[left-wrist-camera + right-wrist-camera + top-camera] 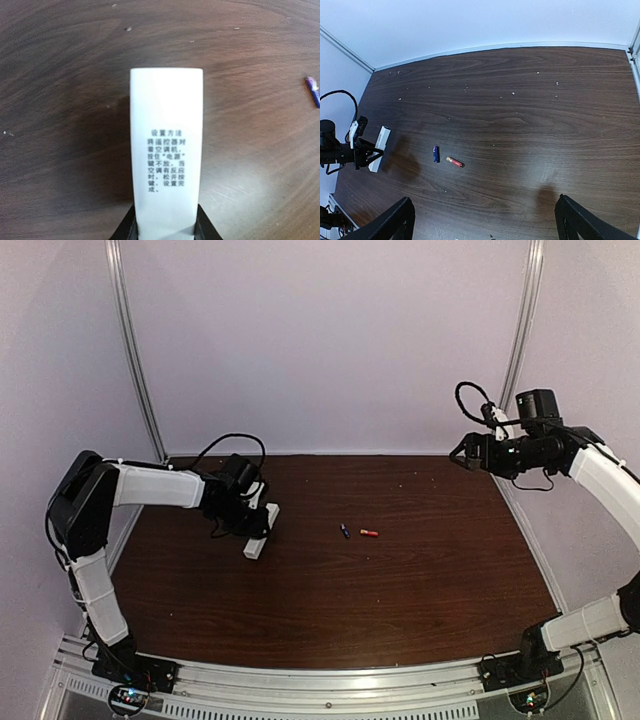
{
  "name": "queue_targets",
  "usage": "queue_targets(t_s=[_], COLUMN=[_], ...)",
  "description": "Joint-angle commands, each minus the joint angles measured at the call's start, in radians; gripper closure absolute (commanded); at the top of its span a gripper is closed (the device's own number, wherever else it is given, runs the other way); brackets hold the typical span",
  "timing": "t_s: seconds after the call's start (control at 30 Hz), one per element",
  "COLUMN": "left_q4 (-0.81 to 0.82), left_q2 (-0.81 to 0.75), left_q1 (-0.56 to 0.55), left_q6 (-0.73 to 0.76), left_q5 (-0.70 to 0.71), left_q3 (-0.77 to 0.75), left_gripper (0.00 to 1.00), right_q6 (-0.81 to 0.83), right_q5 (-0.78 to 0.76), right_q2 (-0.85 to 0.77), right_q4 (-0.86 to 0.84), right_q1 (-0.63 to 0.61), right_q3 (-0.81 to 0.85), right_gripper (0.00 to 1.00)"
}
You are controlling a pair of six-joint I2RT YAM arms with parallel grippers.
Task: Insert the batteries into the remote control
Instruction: Pick up the remote control from the center of the board, then pass from the left arm to the right
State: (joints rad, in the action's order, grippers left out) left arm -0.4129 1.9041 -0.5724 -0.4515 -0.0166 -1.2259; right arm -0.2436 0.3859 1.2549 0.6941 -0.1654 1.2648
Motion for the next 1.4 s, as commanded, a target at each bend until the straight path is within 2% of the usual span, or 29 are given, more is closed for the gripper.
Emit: queue_targets(t_s=[0.0, 0.17, 0.27, 0.4, 0.5, 0.67, 0.93, 1.1, 1.23, 1.37], left_q4=[0.217, 0.237, 0.256, 0.367, 0.408, 0.408, 0.373, 0.364, 0.317, 0.291], left_q2=[-0.109, -0.152, -0.169, -0.201, -0.228, -0.265, -0.337, -0.379, -0.378, -0.364], left_q1=[-0.013, -0.090, -0.126, -0.141, -0.162, -0.214, -0.308, -0.333, -0.350, -0.374], left_q6=[0.064, 0.118, 0.126, 0.125, 0.127, 0.175, 0.348, 0.414, 0.441, 0.490], left_q5=[-0.158, -0.090, -0.063, -0.194, -0.262, -0.339, -0.402, -0.474, -0.474, -0.467], left_q3=[0.058, 0.050, 0.051, 0.083, 0.094, 0.085, 0.116, 0.135, 0.111, 0.088], left_gripper=[0.84, 0.83, 0.83, 0.85, 0.85, 0.85, 0.87, 0.85, 0.85, 0.85], right_q6=[-0.036, -0.097, -0.112, -0.103, -0.038, 0.101, 0.373, 0.478, 0.524, 0.552], right_q5=[0.109, 0.170, 0.178, 0.278, 0.323, 0.340, 0.349, 0.439, 0.552, 0.573], right_q2=[-0.002, 0.024, 0.062, 0.105, 0.114, 0.118, 0.066, 0.062, 0.054, 0.049], right_q4=[-0.045, -0.091, -0.108, -0.200, -0.274, -0.304, -0.386, -0.351, -0.348, -0.348], right_q1=[-0.030, -0.095, -0.180, -0.280, -0.345, -0.394, -0.414, -0.414, -0.431, -0.472], right_q3=[-0.029, -0.048, -0.035, -0.056, -0.085, -0.114, -0.198, -0.195, -0.195, -0.188], right_gripper=[0.00, 0.01, 0.00, 0.03, 0.03, 0.01, 0.01, 0.01, 0.04, 0.04])
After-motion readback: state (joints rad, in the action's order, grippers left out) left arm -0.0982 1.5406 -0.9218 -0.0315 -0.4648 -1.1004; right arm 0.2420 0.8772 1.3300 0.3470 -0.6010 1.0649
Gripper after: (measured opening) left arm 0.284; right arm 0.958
